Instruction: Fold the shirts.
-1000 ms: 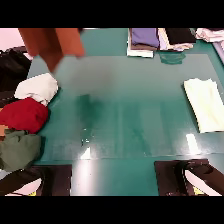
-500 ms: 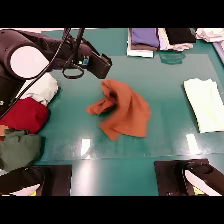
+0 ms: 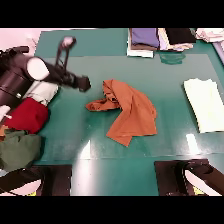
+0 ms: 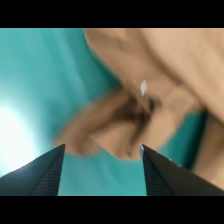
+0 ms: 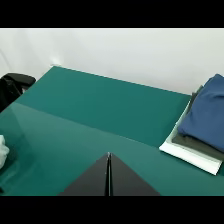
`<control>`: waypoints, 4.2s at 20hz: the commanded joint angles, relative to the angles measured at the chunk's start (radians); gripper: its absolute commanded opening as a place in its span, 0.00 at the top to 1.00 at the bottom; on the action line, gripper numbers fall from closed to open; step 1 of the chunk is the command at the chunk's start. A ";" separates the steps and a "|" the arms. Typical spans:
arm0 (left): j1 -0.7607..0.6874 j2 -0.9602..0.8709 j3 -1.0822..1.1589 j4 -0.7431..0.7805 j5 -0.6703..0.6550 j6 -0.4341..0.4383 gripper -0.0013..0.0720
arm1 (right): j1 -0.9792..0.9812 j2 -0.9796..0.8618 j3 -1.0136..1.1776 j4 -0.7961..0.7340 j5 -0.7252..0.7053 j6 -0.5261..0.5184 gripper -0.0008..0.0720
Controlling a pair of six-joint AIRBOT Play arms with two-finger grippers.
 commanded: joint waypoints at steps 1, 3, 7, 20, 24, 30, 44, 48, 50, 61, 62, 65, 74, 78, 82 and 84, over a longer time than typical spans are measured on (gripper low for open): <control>0.029 -0.003 -0.245 -0.319 0.133 0.092 0.22 | 0.001 0.000 -0.031 0.002 0.004 0.001 0.97; 0.029 -0.004 -0.315 -0.421 0.207 0.148 0.22 | 0.001 0.000 -0.051 0.009 0.002 0.001 0.97; 0.020 -0.052 -0.330 -0.459 0.284 0.212 0.22 | 0.002 0.000 -0.088 0.009 0.002 0.001 0.97; 0.040 -0.119 -0.244 -0.396 0.346 0.264 0.94 | 0.000 0.002 -0.172 -0.056 0.219 0.005 0.97; 0.182 -0.059 -0.163 -0.298 0.282 0.263 0.94 | -0.062 0.038 -0.434 -0.071 0.314 0.031 0.97; 0.229 -0.053 -0.153 -0.187 0.184 0.263 0.94 | -0.196 -0.082 -0.906 0.117 0.188 0.016 0.26; 0.243 -0.021 -0.136 -0.138 0.176 0.233 0.94 | 0.038 -0.480 -0.656 0.230 -0.011 -0.131 0.97; 0.342 0.105 -0.015 -0.090 0.176 0.218 0.94 | -0.060 -0.294 -0.425 0.023 0.120 -0.127 0.97; 0.392 0.191 0.060 -0.088 0.177 0.219 0.94 | -0.124 -0.193 -0.307 -0.009 0.153 -0.127 0.97; 0.410 0.560 0.217 -0.095 0.077 0.229 0.95 | -0.363 0.196 -0.043 -0.020 0.201 -0.127 0.97; 0.410 0.550 0.203 -0.092 0.059 0.229 0.95 | -0.363 0.212 -0.086 -0.024 0.201 -0.127 0.97; 0.410 0.530 0.166 -0.093 0.129 0.229 0.95 | -0.363 0.212 -0.178 -0.027 0.188 -0.127 0.97; 0.410 0.561 0.522 -0.097 0.046 0.229 0.95 | -0.363 0.131 0.117 -0.027 0.299 -0.127 0.97; 0.410 0.597 0.634 -0.097 0.023 0.229 0.95 | -0.363 0.131 0.237 -0.028 0.356 -0.127 0.97; 0.410 0.594 0.619 -0.099 -0.025 0.229 0.95 | -0.363 0.131 0.286 -0.028 0.368 -0.072 0.97; 0.410 0.565 0.535 -0.099 -0.038 0.228 0.95 | -0.363 0.108 0.258 -0.024 0.376 -0.026 0.97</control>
